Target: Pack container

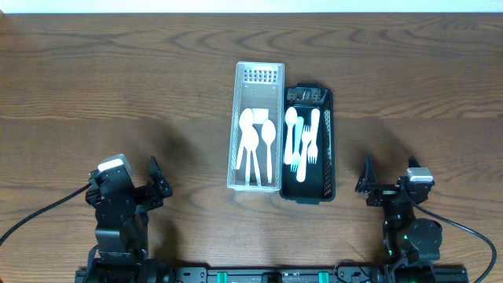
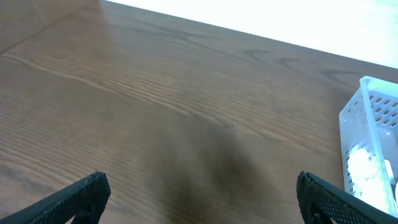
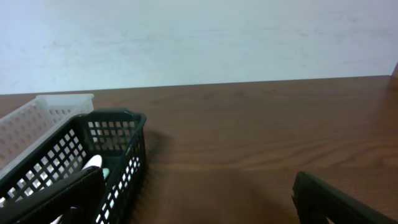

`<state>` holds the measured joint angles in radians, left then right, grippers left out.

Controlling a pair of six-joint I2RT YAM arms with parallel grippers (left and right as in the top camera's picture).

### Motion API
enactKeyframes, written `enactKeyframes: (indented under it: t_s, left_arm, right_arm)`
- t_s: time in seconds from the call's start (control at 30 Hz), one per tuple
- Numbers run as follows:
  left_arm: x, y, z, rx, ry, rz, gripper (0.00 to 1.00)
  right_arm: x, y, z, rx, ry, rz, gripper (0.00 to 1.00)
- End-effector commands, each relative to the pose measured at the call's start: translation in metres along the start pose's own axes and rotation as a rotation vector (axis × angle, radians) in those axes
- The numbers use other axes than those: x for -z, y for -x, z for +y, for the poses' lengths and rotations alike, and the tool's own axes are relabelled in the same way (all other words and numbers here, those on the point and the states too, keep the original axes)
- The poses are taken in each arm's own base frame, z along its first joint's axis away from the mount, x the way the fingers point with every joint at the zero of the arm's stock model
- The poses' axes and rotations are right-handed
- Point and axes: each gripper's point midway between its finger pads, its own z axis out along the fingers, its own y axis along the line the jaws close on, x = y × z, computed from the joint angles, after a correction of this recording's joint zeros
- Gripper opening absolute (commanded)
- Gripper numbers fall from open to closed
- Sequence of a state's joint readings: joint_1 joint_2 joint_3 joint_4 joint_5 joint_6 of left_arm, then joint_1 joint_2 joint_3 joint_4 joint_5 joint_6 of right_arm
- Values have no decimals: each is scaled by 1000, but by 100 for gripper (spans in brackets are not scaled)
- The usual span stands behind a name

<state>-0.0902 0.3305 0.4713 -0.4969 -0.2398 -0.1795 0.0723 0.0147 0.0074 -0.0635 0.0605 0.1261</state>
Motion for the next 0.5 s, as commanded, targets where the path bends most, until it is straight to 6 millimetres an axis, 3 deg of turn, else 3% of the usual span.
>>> enactKeyframes:
  t_s: [0.0,0.3,0.47]
  left_arm:
    - [0,1,0,-4,3,-4,98]
    - [2,2,0,-1,2,-12,98]
    - [19,-1,6,9,-10,-40,98]
  right_arm:
    - [0,-1,1,-11,3,0,99]
    - [0,-1,1,-11,3,0,99]
    - [0,-1,1,-11,3,0,99]
